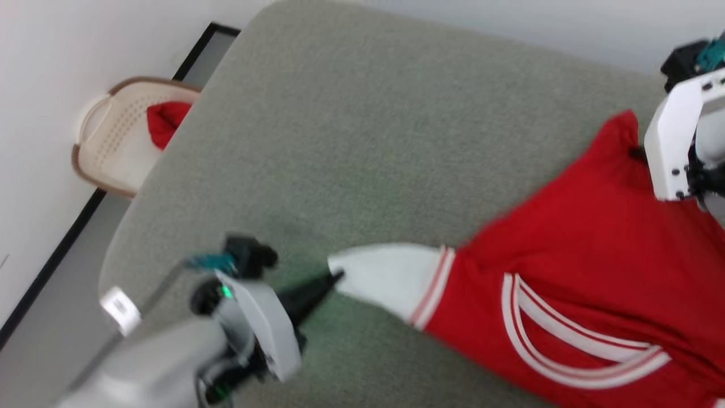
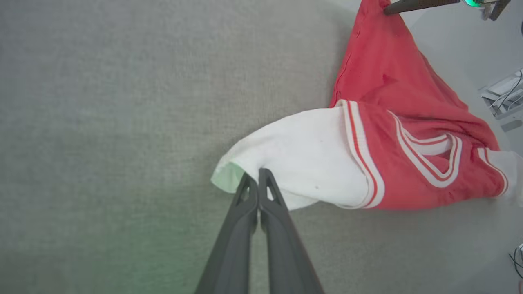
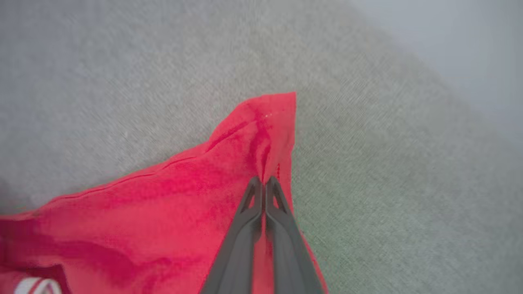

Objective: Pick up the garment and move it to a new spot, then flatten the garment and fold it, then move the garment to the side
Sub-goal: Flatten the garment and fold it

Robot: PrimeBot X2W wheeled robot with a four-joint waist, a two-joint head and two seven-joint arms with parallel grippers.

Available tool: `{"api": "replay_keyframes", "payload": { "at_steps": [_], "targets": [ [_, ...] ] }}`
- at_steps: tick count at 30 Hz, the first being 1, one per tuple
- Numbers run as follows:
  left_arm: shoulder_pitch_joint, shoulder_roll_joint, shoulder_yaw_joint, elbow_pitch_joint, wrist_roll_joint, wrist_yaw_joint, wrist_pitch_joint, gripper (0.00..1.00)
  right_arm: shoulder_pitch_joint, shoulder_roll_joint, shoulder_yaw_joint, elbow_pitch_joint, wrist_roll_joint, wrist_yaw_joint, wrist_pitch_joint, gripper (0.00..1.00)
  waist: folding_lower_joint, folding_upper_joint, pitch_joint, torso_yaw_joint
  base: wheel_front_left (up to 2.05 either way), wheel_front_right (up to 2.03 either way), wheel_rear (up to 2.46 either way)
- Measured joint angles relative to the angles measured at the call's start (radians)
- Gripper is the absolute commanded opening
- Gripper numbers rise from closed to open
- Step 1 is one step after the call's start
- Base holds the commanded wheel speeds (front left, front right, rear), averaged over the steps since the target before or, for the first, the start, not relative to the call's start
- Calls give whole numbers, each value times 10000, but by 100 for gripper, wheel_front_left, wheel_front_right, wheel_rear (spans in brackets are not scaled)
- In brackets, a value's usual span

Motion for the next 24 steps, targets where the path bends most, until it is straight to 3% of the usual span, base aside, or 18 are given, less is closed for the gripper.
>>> {"api": "replay_keyframes", "payload": {
  "at_steps": [9,16,24],
  "targets": [
    [-2546,1250,21,-343,23,0,1379,0,-531,-69,244,-589,420,0,-1626,0,0,0,-963,-565,0,0,0],
    [-4650,1638,19,-224,167,0,2176,0,-919,58,115,-807,652,0,-2999,0,0,0,-1852,-1192,0,0,0],
    [-6339,1918,-29,-19,-65,0,2426,0,-1639,23,10,-815,435,0,-3699,0,0,0,-2622,-2189,0,0,0]
  ]
}}
